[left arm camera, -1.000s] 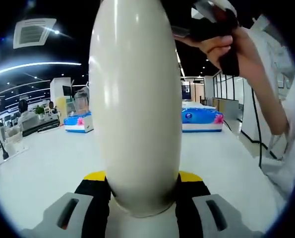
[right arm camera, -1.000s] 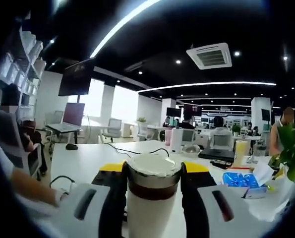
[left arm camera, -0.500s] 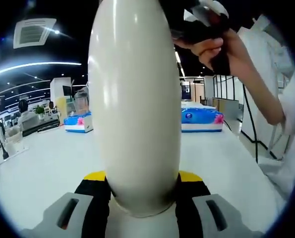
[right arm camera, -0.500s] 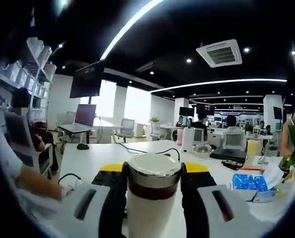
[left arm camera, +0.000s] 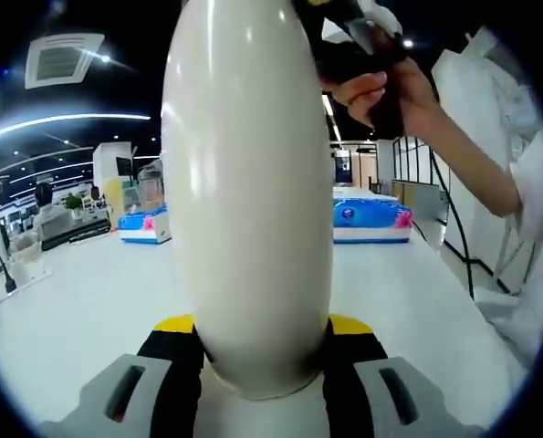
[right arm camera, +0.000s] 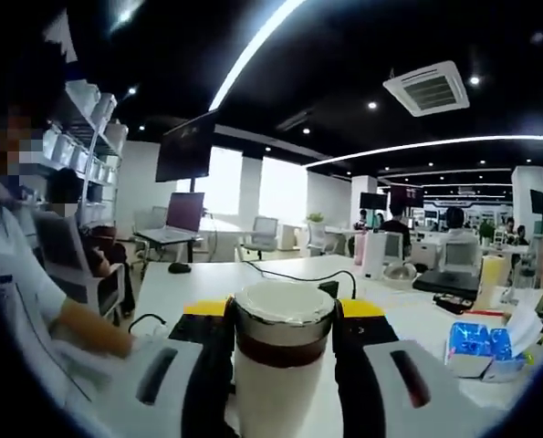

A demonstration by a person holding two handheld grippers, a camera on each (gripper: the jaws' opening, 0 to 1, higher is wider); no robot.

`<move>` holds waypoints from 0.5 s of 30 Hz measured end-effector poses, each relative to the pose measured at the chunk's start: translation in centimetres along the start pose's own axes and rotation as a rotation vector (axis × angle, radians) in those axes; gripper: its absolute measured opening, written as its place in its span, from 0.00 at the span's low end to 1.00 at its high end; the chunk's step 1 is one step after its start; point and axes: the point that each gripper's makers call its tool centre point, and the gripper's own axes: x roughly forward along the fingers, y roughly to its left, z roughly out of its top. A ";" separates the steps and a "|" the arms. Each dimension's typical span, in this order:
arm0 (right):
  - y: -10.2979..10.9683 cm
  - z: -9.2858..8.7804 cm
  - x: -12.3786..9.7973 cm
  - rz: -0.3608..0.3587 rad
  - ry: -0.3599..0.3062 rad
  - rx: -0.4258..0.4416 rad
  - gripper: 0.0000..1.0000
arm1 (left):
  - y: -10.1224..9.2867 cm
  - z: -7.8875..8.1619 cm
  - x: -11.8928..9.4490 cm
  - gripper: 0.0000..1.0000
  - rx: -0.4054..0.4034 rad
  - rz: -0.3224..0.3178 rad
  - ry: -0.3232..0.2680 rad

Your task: Grasp the water cup twist off the cup lid place the cup lid on the table

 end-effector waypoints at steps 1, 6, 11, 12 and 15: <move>0.1 0.0 0.0 0.020 -0.008 0.004 0.45 | 0.0 0.0 0.0 0.52 0.000 0.000 0.000; 0.2 -0.1 0.0 0.073 -0.037 0.024 0.45 | -0.1 0.0 0.0 0.52 -0.001 0.001 0.000; 0.5 -0.1 -0.1 0.125 -0.050 0.035 0.44 | 0.0 -0.1 0.0 0.52 -0.001 0.002 0.001; 0.6 -0.1 -0.1 0.137 -0.049 0.034 0.44 | 0.0 -0.1 0.0 0.52 -0.002 0.002 0.001; 0.8 -0.2 0.0 0.156 -0.031 0.024 0.44 | 0.1 -0.1 0.1 0.52 -0.002 0.002 0.001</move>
